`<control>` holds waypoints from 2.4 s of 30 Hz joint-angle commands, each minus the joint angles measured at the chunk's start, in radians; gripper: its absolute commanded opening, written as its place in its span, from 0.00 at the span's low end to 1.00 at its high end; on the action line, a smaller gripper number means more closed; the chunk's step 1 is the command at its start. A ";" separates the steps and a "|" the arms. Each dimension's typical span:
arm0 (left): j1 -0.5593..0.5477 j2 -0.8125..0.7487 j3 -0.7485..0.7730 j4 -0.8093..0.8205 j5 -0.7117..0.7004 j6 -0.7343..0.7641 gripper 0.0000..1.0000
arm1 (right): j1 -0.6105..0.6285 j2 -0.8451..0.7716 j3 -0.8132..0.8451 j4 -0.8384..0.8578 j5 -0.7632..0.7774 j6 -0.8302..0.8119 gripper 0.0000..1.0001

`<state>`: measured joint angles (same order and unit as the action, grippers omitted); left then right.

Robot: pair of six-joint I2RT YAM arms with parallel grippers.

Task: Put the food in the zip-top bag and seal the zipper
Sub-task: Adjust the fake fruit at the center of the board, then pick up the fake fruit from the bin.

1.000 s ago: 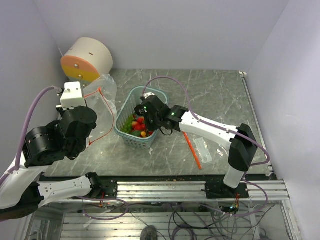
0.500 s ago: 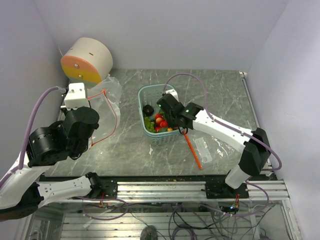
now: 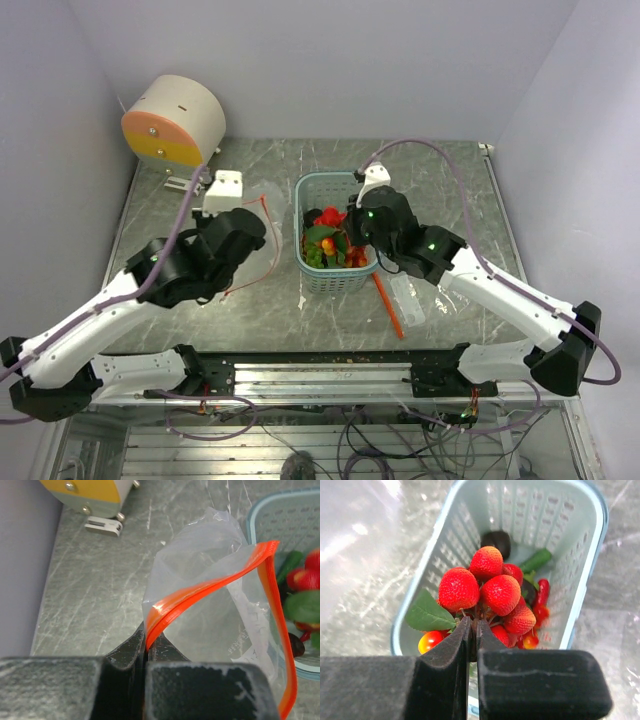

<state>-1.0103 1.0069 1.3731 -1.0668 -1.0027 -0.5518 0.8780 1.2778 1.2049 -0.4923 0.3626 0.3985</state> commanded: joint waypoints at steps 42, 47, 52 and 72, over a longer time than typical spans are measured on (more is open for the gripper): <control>0.009 0.131 -0.292 0.316 0.218 -0.110 0.07 | -0.055 -0.075 -0.222 0.224 -0.200 0.005 0.84; 0.009 0.140 -0.286 0.316 0.219 -0.109 0.07 | -0.039 -0.006 -0.230 0.251 -0.211 0.006 0.78; 0.009 0.133 -0.281 0.306 0.214 -0.105 0.07 | -0.040 0.058 -0.243 0.282 -0.164 0.008 0.68; 0.009 0.090 -0.275 0.273 0.208 -0.106 0.07 | -0.073 -0.241 -0.335 0.573 -0.091 0.019 0.00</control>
<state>-1.0050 1.1133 1.0870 -0.7914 -0.7944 -0.6617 0.8246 1.1358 0.8948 -0.1055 0.3050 0.4034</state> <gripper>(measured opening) 0.075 0.021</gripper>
